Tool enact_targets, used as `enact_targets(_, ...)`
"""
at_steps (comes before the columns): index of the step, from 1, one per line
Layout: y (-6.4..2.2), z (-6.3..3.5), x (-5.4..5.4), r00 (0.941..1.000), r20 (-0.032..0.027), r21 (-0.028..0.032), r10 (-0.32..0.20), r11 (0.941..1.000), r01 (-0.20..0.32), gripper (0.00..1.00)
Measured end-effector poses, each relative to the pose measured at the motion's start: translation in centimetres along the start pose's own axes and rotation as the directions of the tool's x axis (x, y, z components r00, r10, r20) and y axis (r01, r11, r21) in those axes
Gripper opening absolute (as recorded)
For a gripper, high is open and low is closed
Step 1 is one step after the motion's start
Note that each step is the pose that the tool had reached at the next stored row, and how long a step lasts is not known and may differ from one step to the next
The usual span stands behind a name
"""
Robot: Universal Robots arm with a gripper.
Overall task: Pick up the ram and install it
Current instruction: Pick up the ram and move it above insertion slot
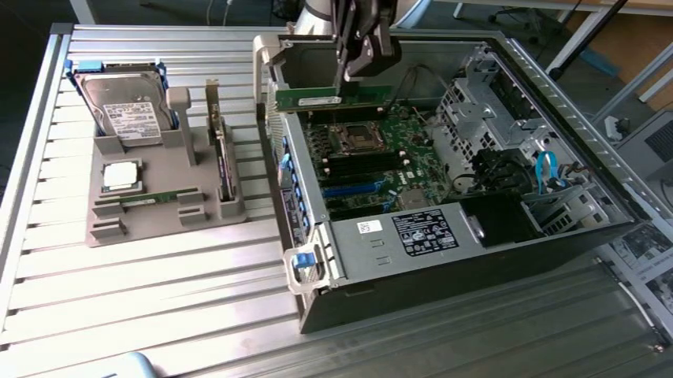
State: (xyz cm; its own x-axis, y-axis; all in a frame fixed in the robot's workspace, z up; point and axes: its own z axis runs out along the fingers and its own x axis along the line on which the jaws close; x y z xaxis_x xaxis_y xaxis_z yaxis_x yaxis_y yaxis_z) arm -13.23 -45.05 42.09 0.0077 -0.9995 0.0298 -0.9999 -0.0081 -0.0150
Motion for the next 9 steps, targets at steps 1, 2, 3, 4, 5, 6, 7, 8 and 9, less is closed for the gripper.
enact_targets(1, -0.11, 0.00, 0.00, 1.0000, 0.0000, 0.0000, 0.000, 1.0000, 0.000, 0.12)
enact_targets(2, -0.20, 0.00, 0.00, 1.0000, -0.0001, 0.0000, 0.000, 1.0000, 0.000, 0.12)
enact_targets(3, -0.30, 0.00, 0.00, 1.0000, -0.0001, -0.0001, 0.000, 1.0000, 0.000, 0.12)
enact_targets(4, -0.40, 0.00, 0.00, 1.0000, -0.0002, 0.0000, 0.000, 1.0000, 0.000, 0.12)
enact_targets(5, -0.50, 0.00, 0.00, 1.0000, -0.0002, -0.0001, 0.000, 1.0000, 0.000, 0.12)
enact_targets(6, -0.60, 0.01, 0.00, 1.0000, -0.0002, 0.0000, 0.000, 1.0000, 0.000, 0.12)
enact_targets(7, -0.79, 0.01, 0.00, 1.0000, -0.0003, -0.0001, 0.000, 1.0000, 0.000, 0.12)
enact_targets(8, -0.98, 0.01, 0.00, 1.0000, -0.0004, 0.0000, 0.000, 1.0000, 0.000, 0.12)
enact_targets(9, -1.08, 0.02, 0.00, 1.0000, -0.0004, 0.0000, 0.000, 1.0000, 0.000, 0.12)
